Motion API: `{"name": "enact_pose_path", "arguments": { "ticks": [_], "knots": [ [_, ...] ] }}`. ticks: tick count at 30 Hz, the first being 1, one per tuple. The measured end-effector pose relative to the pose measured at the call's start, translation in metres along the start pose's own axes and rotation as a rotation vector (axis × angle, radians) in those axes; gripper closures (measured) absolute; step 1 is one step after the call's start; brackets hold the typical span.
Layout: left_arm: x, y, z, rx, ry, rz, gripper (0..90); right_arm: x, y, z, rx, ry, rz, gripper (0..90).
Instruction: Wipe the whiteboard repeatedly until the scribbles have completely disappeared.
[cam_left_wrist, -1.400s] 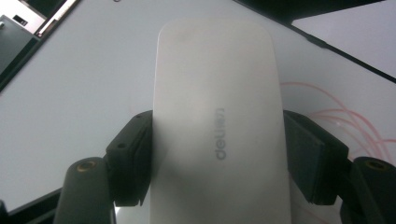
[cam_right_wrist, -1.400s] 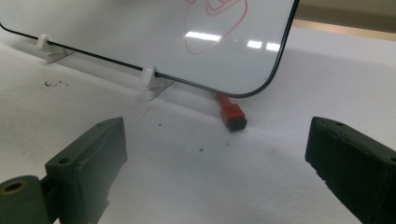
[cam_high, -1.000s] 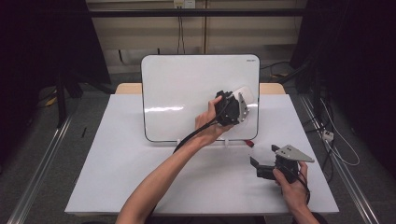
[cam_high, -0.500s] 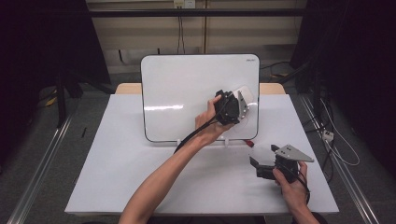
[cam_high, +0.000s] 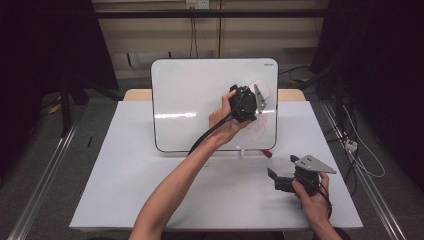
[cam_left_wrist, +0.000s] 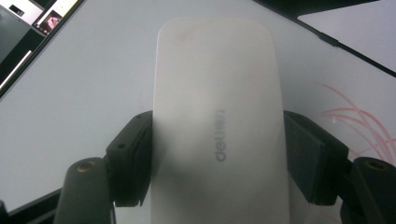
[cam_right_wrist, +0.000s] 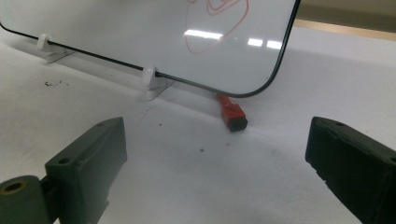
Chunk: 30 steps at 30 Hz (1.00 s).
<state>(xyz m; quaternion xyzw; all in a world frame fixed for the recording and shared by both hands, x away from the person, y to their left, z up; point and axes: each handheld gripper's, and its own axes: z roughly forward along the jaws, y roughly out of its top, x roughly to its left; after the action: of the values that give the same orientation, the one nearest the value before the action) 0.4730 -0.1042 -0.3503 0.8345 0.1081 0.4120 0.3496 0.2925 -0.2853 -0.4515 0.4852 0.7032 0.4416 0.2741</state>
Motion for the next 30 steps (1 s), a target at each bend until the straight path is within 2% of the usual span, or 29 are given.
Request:
{"name": "enact_pose_path", "arguments": {
  "ticks": [6, 8, 12, 16, 18, 23, 27, 30],
  "knots": [
    [-0.012, -0.004, 0.000, -0.005, -0.011, 0.025, 31.1, 0.000, 0.000, 0.000, 0.004, -0.001, 0.000, 5.6],
    [-0.017, -0.006, 0.000, -0.012, -0.022, 0.019, 31.1, 0.000, 0.000, 0.000, 0.005, 0.000, -0.003, 5.6],
    [-0.030, -0.010, -0.001, -0.017, -0.039, 0.051, 31.1, 0.000, 0.000, 0.000, 0.003, 0.001, -0.007, 5.6],
    [-0.039, -0.013, -0.003, -0.018, -0.049, 0.067, 31.1, 0.000, 0.000, 0.000, 0.003, 0.001, -0.007, 5.6],
    [-0.043, -0.015, -0.004, -0.011, -0.053, 0.090, 31.1, 0.000, 0.000, 0.000, 0.001, -0.001, -0.010, 5.5],
    [-0.053, -0.022, -0.008, -0.016, -0.064, 0.099, 31.1, 0.001, 0.000, 0.000, 0.001, -0.001, -0.006, 5.6],
    [-0.059, -0.027, -0.011, -0.015, -0.069, 0.110, 31.1, 0.001, 0.000, 0.000, 0.000, -0.001, -0.009, 5.6],
    [-0.056, -0.028, -0.012, -0.016, -0.085, 0.100, 31.1, 0.001, 0.000, 0.000, -0.001, 0.000, -0.011, 5.6]
  ]
}}
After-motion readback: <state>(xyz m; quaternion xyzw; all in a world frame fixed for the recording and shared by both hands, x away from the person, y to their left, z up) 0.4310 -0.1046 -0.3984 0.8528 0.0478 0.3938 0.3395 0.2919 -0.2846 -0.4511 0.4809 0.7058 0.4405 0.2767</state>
